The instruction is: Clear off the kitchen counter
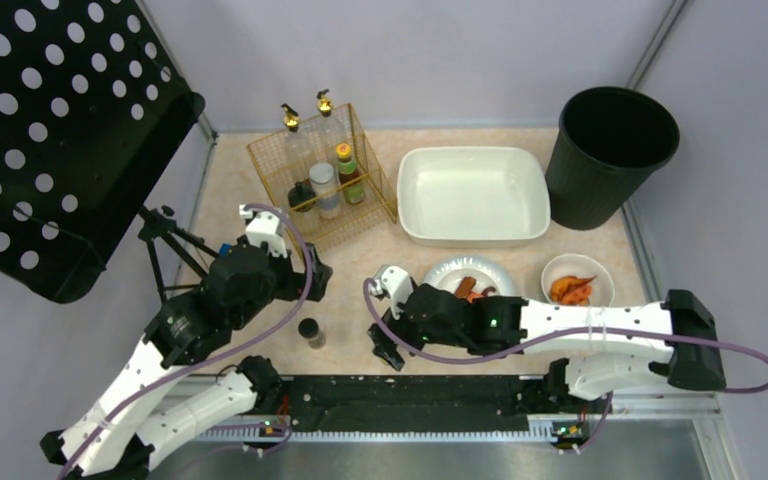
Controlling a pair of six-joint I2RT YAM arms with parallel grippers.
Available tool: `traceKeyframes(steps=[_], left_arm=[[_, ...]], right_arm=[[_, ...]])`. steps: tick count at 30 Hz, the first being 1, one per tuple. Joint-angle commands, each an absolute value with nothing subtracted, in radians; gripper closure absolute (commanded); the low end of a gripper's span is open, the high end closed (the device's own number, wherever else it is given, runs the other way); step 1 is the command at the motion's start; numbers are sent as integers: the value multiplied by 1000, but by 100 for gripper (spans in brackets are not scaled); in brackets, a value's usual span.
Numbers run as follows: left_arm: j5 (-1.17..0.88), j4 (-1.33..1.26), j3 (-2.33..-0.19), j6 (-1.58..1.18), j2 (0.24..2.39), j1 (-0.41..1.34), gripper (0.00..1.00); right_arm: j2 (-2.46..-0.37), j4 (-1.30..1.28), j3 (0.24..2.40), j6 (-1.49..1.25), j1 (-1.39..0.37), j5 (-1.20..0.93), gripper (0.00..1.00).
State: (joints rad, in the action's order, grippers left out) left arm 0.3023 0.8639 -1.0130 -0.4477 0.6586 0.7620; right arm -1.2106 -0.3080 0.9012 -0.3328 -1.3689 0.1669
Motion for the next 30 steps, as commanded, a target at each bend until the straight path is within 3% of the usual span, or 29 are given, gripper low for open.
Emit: traceKeyframes(steps=[1,30], left_arm=[[327,882,-1005,-463,650,764,1],[328,865,-992,-433,647,764,1]], right_arm=[[-1272,-334,957,-329,-1405,237,15],[-1390,-329,1013,-338,-1418,263,59]])
